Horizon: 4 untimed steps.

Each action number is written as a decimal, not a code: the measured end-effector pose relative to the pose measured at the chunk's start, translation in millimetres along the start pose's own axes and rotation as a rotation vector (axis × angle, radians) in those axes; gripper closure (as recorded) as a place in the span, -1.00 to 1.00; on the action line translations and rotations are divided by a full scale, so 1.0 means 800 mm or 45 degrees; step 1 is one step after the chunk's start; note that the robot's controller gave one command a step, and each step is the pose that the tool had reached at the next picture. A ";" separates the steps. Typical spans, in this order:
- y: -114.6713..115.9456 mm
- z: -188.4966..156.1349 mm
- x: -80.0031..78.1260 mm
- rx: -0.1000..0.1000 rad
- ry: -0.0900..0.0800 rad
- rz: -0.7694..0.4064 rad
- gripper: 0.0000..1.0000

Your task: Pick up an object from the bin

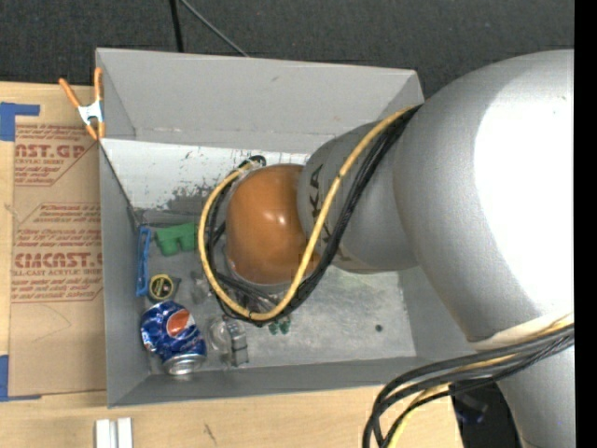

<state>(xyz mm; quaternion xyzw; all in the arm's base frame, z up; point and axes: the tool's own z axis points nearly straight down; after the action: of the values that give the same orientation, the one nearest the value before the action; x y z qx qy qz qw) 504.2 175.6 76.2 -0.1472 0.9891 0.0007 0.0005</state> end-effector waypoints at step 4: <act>0.067 -0.055 -0.032 -0.001 0.000 0.294 1.00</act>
Offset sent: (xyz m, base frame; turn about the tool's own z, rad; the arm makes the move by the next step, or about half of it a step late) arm -0.0117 0.0641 -0.0062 0.1441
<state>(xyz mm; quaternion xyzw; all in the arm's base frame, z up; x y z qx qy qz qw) 513.3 234.6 120.4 -0.0323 0.9995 0.0011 0.0005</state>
